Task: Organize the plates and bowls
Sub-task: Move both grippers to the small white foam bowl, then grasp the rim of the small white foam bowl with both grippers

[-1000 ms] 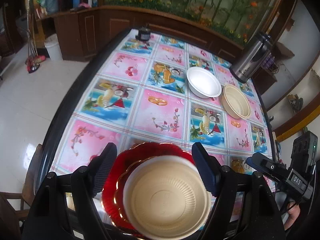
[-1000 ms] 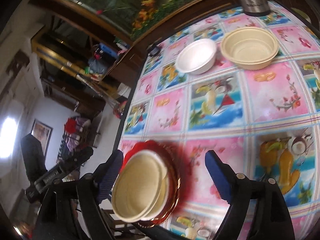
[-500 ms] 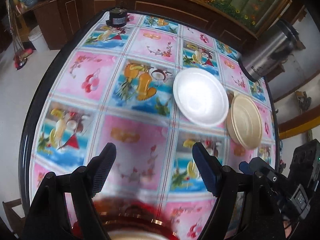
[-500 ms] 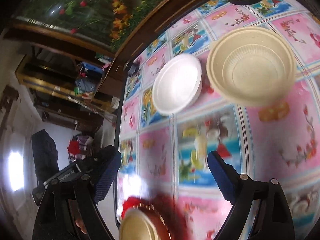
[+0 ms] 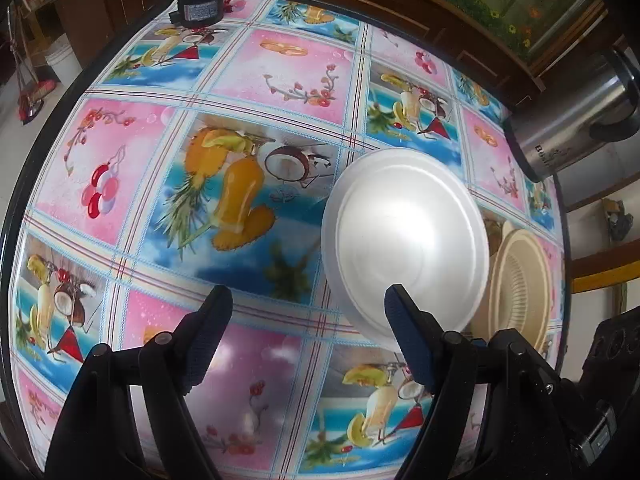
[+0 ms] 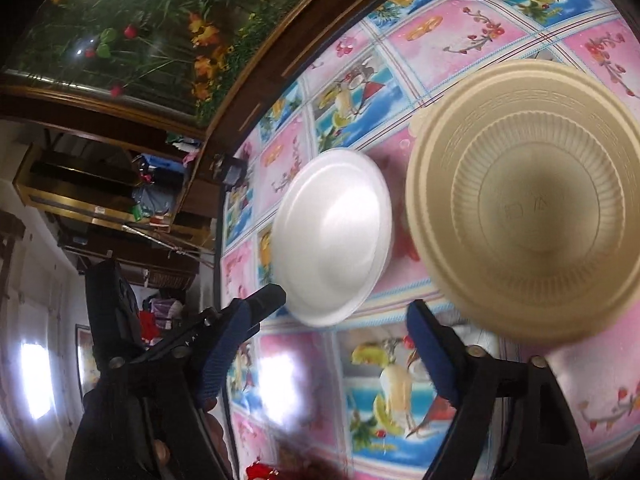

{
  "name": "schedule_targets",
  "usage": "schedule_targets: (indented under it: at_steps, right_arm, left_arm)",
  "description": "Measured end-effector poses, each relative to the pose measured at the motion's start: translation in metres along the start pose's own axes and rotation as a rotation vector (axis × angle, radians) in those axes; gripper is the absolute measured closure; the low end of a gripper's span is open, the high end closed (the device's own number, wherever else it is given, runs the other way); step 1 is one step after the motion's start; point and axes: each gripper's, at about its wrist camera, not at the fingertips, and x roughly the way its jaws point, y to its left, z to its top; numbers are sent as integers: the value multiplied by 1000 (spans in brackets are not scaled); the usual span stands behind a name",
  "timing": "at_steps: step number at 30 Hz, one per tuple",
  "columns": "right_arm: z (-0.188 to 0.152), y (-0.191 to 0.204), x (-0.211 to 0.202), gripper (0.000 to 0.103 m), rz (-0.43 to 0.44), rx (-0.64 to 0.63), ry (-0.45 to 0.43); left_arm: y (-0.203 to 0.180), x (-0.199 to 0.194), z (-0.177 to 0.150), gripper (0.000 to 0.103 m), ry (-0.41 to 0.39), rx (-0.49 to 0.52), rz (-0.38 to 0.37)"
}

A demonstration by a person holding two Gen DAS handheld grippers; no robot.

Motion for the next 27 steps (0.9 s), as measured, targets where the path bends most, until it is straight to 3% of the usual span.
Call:
schedule_targets:
  at_steps: [7,11,13,19,21,27]
  right_arm:
    - [8,-9,15,38,-73,3,-21]
    - [7,-11,22,47,-117,-6,-17]
    - [7,-13,25,58,-134,-11,-7]
    - [4,-11,30,89,-165,-45,11]
    - [0,-8,30,93,-163,-64,15]
    - [-13,1,16,94,-154,-99,-1]
  left_arm:
    - [-5,13,1,28,-16,13,11]
    - [-8,19,-1,44,3,36,28]
    - [-8,20,-2,60,6,50,44]
    - [-10,17,-4,85,3,76,52]
    - [-11,12,-7,86,-9,92,70]
    - [-9,-6,-20,88,-27,115,85]
